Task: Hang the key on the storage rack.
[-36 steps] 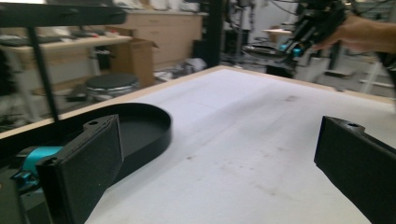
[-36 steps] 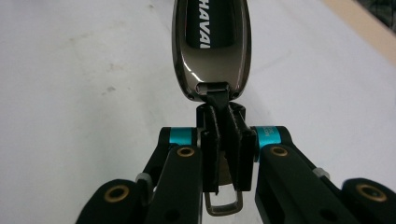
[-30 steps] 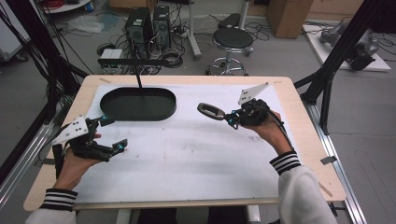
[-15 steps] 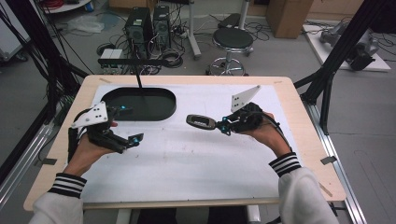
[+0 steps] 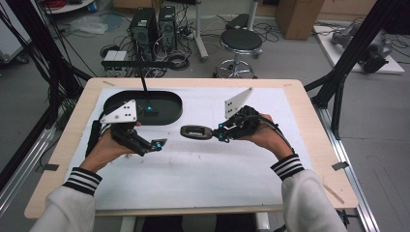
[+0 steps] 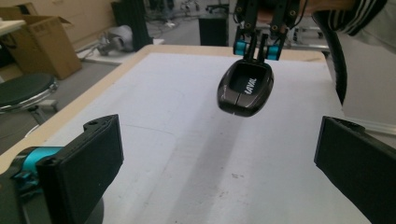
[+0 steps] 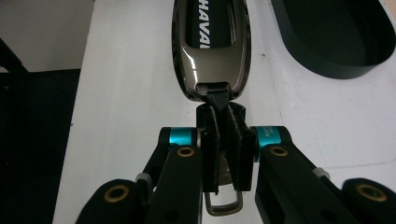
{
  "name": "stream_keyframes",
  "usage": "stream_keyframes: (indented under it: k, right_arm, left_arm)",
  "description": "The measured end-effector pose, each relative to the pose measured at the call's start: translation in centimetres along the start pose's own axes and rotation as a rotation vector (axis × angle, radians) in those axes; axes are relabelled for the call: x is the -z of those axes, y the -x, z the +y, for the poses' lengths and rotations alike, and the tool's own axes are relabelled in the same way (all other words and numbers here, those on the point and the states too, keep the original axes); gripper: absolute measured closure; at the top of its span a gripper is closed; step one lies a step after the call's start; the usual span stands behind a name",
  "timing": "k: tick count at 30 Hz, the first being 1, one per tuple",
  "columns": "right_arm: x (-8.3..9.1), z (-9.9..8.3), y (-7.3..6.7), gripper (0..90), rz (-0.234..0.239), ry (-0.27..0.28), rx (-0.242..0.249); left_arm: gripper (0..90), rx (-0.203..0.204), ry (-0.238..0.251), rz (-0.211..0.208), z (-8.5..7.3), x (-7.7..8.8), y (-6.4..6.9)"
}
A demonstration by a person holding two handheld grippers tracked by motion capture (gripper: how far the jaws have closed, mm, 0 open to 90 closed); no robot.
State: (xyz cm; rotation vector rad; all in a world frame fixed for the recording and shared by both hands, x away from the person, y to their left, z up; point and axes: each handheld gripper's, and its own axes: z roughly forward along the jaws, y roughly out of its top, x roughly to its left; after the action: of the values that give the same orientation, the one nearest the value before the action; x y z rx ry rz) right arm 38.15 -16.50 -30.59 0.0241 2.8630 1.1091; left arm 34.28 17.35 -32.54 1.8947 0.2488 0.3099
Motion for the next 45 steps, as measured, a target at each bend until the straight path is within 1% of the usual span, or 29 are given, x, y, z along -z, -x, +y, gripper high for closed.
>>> stream_keyframes:
  k: [1, 5, 6, 7, 8, 11, 12, 13, 14, 16, 17, 19, 21, 22, 25, 27, 28, 29, 30, 31, 33, 34, 36, 38, 39, 40, 41, 43, 45]
  right_arm:
    - [-0.1, 0.2, 0.0, 85.0, 0.000, 0.000, 0.007]
    - [-0.4, 0.9, -0.1, 85.0, 0.008, -0.010, 0.021]
    - [-0.5, 1.0, -0.1, 85.0, 0.006, -0.013, 0.023]
    - [-0.6, 1.1, -0.1, 85.0, 0.008, -0.014, 0.027]
    - [-0.7, 1.3, -0.2, 85.0, 0.002, -0.019, 0.034]
    - [-1.0, 1.5, -0.2, 85.0, 0.008, -0.026, 0.037]
    - [-1.1, 1.5, -0.3, 85.0, 0.015, -0.030, 0.038]
    - [-1.2, 1.6, -0.3, 85.0, 0.011, -0.030, 0.038]
    - [-1.3, 1.6, -0.3, 85.0, 0.015, -0.032, 0.040]
    - [-1.5, 1.7, -0.4, 85.0, 0.018, -0.034, 0.047]
    - [-1.5, 1.8, -0.4, 85.0, 0.023, -0.039, 0.038]
    - [-1.6, 1.9, -0.4, 85.0, 0.027, -0.040, 0.050]
    - [-1.7, 1.9, -0.5, 85.0, 0.029, -0.048, 0.053]
    - [-1.7, 1.9, -0.5, 85.0, 0.029, -0.048, 0.053]
    - [-2.0, 2.0, -0.6, 85.0, 0.035, -0.060, 0.059]
    - [-2.1, 2.0, -0.7, 85.0, 0.038, -0.061, 0.062]
    - [-2.2, 2.1, -0.7, 84.9, 0.039, -0.066, 0.065]
    - [-2.2, 2.1, -0.8, 84.9, 0.044, -0.067, 0.063]
    - [-2.3, 2.1, -0.8, 84.9, 0.041, -0.062, 0.074]
    - [-2.4, 2.1, -0.8, 84.9, 0.047, -0.065, 0.073]
    - [-2.4, 2.2, -0.9, 84.9, 0.042, -0.066, 0.077]
    - [-2.4, 2.2, -0.9, 84.9, 0.047, -0.068, 0.075]
    - [-2.5, 2.2, -1.0, 84.9, 0.048, -0.066, 0.075]
    - [-2.6, 2.2, -1.0, 84.9, 0.050, -0.071, 0.076]
    - [-2.7, 2.2, -1.0, 84.9, 0.054, -0.078, 0.077]
    - [-2.7, 2.2, -1.0, 84.9, 0.054, -0.078, 0.077]
    - [-2.7, 2.2, -1.0, 84.9, 0.051, -0.078, 0.077]
    - [-2.8, 2.2, -1.0, 84.9, 0.051, -0.080, 0.079]
    - [-2.8, 2.2, -1.0, 84.9, 0.051, -0.083, 0.081]
  left_arm:
    - [1.7, -0.009, -0.011, -0.006, 0.2, -0.2, 0.0]
    - [1.7, -0.011, -0.021, -0.039, 0.9, -1.0, 0.2]
    - [1.7, -0.017, -0.031, -0.040, 1.0, -1.2, 0.2]
    - [1.7, -0.032, -0.056, -0.037, 1.2, -1.4, 0.3]
    - [1.7, -0.030, -0.064, -0.041, 1.2, -1.7, 0.3]
    - [1.7, -0.032, -0.095, -0.051, 1.3, -2.5, 0.6]
    - [1.7, -0.034, -0.103, -0.051, 1.4, -2.7, 0.6]
    - [1.7, -0.041, -0.117, -0.053, 1.4, -3.0, 0.7]
    - [1.7, -0.035, -0.122, -0.061, 1.4, -3.3, 0.8]
    - [1.7, -0.045, -0.147, -0.072, 1.4, -3.8, 0.9]
    - [1.7, -0.048, -0.162, -0.078, 1.5, -4.1, 1.0]
    - [1.7, -0.042, -0.186, -0.108, 1.4, -4.7, 1.1]
    - [2.3, -0.050, -0.208, -0.134, 1.4, -5.1, 1.2]
    - [2.3, -0.059, -0.217, -0.138, 1.4, -5.3, 1.3]
    - [2.6, -0.061, -0.227, -0.144, 1.4, -5.7, 1.6]
    - [2.6, -0.069, -0.236, -0.148, 1.4, -6.0, 1.6]
    - [3.4, -0.076, -0.243, -0.152, 1.5, -6.1, 1.7]
    - [6.4, -0.077, -0.247, -0.154, 1.5, -6.1, 1.7]
    - [9.8, -0.077, -0.250, -0.161, 1.5, -6.3, 1.8]
    - [10.6, -0.076, -0.253, -0.163, 1.5, -6.3, 1.8]
    - [11.0, -0.071, -0.266, -0.175, 1.4, -6.5, 1.9]
    - [12.6, -0.077, -0.276, -0.176, 1.4, -6.5, 1.9]
    - [15.4, -0.076, -0.295, -0.179, 1.3, -6.7, 1.9]
    - [18.6, -0.076, -0.302, -0.181, 1.2, -6.8, 2.0]
    - [24.6, -0.080, -0.311, -0.184, 1.2, -6.9, 2.0]
    - [24.6, -0.081, -0.320, -0.184, 1.2, -6.9, 2.1]
    - [26.5, -0.082, -0.325, -0.185, 1.2, -6.9, 2.1]
    - [28.2, -0.082, -0.336, -0.170, 1.3, -7.0, 2.1]
    - [32.6, -0.084, -0.338, -0.171, 1.3, -6.9, 2.1]
